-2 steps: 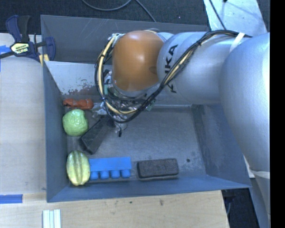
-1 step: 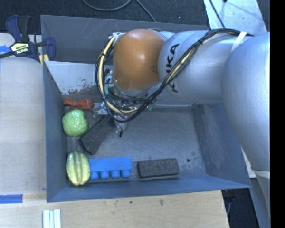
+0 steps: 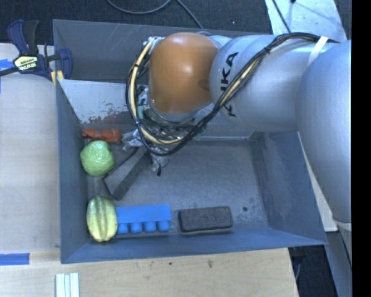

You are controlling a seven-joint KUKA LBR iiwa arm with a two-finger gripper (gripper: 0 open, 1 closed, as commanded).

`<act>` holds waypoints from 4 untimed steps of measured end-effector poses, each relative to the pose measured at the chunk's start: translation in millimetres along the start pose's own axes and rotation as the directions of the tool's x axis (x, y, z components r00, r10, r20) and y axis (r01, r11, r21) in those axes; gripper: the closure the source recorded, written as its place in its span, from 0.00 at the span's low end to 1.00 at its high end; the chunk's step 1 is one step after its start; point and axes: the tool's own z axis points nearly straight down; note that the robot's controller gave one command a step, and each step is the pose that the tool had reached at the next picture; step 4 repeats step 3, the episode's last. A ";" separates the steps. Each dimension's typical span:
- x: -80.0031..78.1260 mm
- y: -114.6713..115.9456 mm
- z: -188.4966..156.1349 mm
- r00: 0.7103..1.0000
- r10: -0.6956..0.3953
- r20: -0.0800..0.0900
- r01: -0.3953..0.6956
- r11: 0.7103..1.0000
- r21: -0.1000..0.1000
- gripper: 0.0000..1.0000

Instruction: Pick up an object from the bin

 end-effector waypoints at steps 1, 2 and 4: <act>0.1 -0.1 -18.0 1.000 0.001 0.000 -0.001 1.000 0.000 1.00; -0.3 -0.7 -35.8 1.000 0.002 0.002 -0.002 1.000 0.002 1.00; -0.7 -1.0 -48.7 1.000 0.002 0.003 -0.002 1.000 0.003 1.00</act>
Offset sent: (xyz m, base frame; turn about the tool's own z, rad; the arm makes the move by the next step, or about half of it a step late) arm 0.0001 -0.0001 0.0661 0.0000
